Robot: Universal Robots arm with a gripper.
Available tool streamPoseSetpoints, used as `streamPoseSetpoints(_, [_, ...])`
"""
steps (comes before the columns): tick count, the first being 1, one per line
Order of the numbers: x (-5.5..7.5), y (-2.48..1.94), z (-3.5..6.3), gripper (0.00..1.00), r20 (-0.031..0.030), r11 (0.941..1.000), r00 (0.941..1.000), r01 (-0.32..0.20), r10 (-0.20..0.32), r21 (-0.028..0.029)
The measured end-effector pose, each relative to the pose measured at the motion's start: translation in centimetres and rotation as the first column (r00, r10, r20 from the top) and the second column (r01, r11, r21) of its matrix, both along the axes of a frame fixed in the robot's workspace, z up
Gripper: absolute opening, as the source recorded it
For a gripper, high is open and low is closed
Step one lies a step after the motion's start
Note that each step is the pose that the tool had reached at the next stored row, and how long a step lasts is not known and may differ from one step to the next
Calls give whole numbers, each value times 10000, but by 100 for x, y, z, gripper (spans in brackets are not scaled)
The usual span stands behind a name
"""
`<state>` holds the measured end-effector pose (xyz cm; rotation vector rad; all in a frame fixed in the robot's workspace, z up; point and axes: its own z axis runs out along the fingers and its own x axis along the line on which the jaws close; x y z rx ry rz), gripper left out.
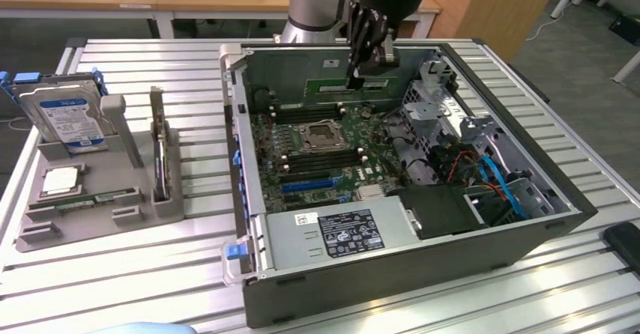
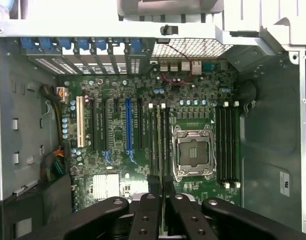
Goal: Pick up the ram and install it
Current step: 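Pick up the ram and move it above insertion slot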
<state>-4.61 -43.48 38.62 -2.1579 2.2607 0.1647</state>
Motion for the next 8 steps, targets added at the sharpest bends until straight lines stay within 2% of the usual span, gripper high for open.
streamPoseSetpoints(8, [0, 107, -1, 13, 0, 9999, 9999, 124, -124, -1])
